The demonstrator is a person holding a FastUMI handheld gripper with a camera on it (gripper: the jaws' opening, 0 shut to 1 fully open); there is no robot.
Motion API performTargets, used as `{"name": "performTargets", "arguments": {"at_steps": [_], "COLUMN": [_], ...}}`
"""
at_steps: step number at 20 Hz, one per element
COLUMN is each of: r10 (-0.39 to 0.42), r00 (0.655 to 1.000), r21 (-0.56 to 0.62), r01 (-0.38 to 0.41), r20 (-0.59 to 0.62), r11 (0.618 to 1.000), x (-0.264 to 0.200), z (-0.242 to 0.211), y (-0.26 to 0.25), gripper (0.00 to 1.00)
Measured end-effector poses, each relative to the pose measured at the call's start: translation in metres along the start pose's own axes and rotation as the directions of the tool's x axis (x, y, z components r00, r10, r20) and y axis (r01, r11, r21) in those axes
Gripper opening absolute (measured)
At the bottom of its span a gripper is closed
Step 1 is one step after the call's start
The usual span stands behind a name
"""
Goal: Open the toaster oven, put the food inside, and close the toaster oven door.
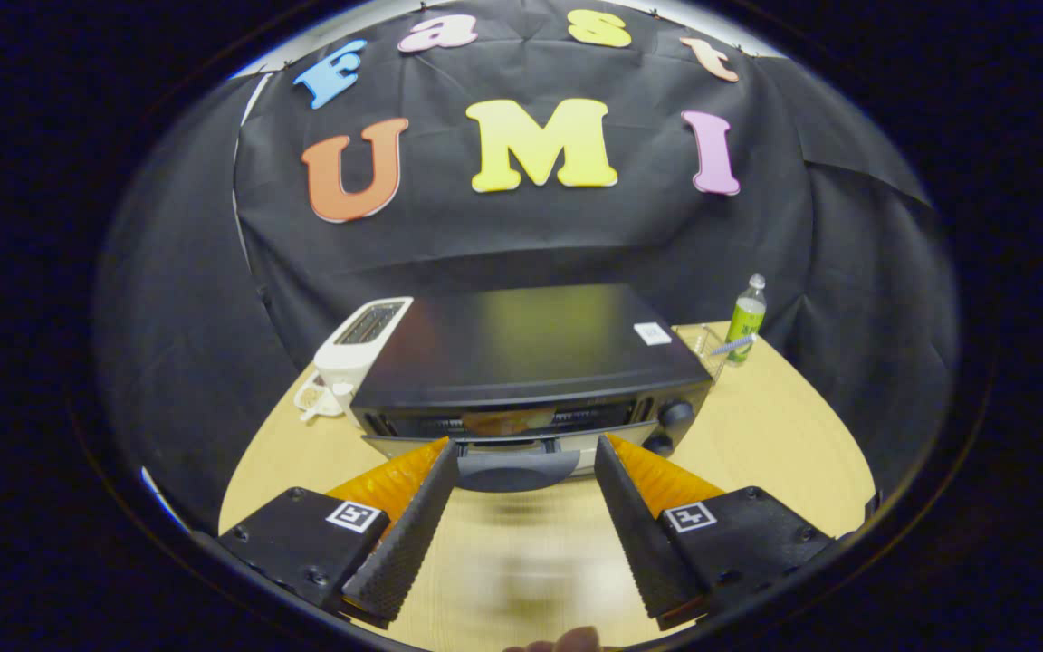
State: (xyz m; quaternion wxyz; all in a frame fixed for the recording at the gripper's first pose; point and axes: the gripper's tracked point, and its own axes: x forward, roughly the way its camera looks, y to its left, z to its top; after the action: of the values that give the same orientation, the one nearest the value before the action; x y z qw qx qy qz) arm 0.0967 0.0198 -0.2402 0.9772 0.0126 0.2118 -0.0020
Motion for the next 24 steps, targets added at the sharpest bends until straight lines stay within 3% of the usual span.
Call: {"name": "performTargets", "arguments": {"at_steps": [6, 10, 18, 24], "r10": [0.027, 0.050, 0.090, 0.081], "r00": [0.979, 0.960, 0.913, 0.914], "r21": [-0.004, -0.028, -0.062, -0.039], "r01": [-0.026, -0.044, -0.071, -0.072], "r20": [0.200, 0.275, 0.398, 0.398], "r11": [1.000, 0.999, 0.996, 0.997], "x": [-0.059, -0.101, -0.184, -0.214], "z": [0.103, 0.135, 0.150, 0.131], "y": [-0.002, 0.004, 0.013, 0.005], "gripper": [0.98, 0.99, 1.00, 1.00]}}
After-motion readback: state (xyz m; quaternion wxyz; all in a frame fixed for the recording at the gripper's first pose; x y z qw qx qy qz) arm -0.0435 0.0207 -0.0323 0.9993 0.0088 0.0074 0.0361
